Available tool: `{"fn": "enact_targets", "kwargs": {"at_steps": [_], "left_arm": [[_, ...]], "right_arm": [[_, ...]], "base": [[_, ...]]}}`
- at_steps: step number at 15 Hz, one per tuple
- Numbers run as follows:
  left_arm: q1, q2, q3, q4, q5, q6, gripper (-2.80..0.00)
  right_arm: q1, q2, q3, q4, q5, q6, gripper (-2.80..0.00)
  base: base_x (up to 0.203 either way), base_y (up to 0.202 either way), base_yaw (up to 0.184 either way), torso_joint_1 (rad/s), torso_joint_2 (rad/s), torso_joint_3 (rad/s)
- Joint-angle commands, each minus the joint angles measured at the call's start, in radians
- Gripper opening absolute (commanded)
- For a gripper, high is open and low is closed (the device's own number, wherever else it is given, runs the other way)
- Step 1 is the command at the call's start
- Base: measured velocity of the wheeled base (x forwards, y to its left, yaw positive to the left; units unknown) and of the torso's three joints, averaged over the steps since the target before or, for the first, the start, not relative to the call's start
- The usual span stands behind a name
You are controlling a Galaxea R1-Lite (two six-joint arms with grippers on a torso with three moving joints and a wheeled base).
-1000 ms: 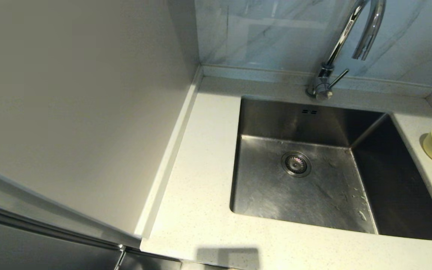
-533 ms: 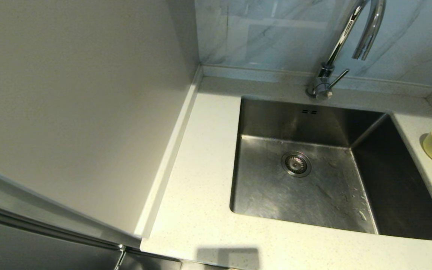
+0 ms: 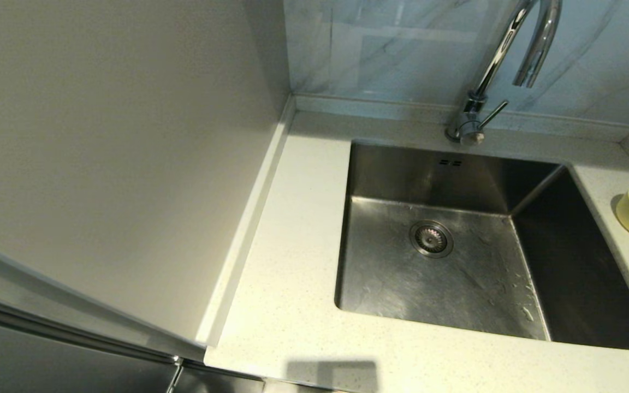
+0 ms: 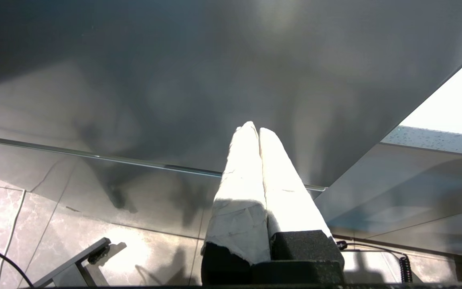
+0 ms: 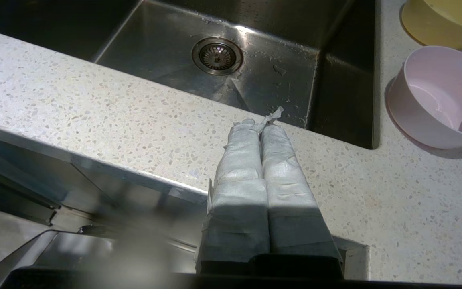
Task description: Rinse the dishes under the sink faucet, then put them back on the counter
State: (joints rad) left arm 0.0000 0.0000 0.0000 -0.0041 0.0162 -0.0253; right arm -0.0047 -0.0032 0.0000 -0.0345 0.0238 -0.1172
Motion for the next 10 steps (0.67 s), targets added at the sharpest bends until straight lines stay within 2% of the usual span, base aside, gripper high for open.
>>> {"fn": "enact_targets", "kwargs": {"at_steps": [1, 10], "left_arm": [[0.0, -0.003, 0.0, -0.001, 0.001, -0.001, -2.8], [0.0, -0.003, 0.0, -0.001, 0.001, -0.001, -2.8]], "right_arm": [[0.0, 0.003, 0.0, -0.001, 0.001, -0.001, -2.8], [0.0, 0.003, 0.0, -0.001, 0.001, -0.001, -2.8]], "base": [[0.0, 0.0, 0.0, 0.0, 0.0, 0.0], [0.0, 0.0, 0.0, 0.0, 0.0, 0.0]]}}
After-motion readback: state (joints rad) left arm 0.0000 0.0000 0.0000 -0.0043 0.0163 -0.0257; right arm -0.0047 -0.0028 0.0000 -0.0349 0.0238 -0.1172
